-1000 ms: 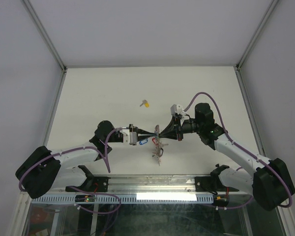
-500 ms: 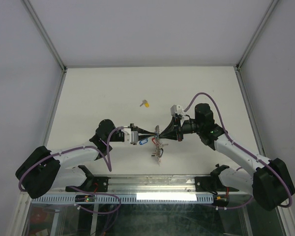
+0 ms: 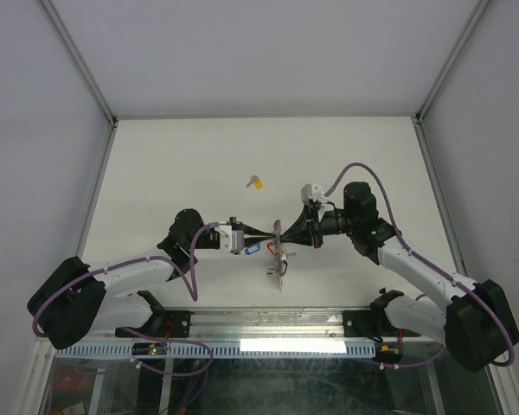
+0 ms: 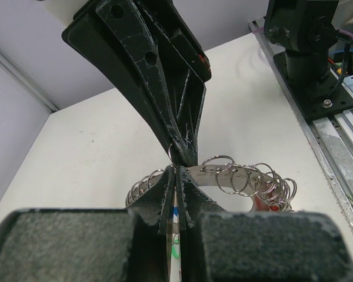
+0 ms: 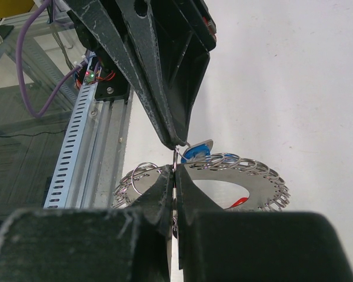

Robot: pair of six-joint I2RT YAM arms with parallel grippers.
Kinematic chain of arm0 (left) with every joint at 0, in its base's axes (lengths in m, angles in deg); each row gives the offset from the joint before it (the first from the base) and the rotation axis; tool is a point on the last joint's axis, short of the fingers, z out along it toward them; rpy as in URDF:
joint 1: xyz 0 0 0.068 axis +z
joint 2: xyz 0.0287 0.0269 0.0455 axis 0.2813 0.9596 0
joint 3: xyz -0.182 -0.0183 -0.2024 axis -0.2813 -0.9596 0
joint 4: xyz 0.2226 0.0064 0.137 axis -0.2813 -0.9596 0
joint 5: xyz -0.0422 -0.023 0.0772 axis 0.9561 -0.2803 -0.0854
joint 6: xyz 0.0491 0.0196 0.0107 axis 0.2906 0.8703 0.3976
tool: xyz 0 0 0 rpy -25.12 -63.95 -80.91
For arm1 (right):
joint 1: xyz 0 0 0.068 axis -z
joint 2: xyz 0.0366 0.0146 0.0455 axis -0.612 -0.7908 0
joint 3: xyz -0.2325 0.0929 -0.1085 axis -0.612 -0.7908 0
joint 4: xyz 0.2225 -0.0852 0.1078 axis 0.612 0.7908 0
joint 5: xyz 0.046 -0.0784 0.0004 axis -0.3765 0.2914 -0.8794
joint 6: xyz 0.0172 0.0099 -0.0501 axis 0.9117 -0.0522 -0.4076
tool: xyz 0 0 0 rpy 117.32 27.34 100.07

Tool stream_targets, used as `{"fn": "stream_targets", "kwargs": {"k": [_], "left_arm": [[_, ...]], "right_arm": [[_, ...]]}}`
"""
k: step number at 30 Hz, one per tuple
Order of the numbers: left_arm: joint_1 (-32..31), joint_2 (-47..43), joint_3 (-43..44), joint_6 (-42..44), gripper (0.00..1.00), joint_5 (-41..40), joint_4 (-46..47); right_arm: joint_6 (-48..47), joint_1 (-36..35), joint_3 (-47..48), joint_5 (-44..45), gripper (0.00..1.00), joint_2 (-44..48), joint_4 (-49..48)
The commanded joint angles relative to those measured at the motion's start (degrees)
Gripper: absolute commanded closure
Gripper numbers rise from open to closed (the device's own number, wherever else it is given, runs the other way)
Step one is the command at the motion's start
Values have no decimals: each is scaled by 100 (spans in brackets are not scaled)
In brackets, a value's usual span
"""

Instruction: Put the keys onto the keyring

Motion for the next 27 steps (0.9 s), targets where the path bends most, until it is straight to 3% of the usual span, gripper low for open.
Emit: {"fn": "stream_targets", "kwargs": {"k": [1, 18, 27], "left_arm": [[48, 3, 213, 107, 100, 83, -3], [56, 72, 255, 210, 100, 114, -201], [58, 168, 361, 138, 100, 61, -212]], "right_arm": [[100, 65, 39, 44, 100, 213, -559], [424, 148, -66, 95, 100, 257, -991], [1365, 163, -530, 479, 100, 366, -2343]]}}
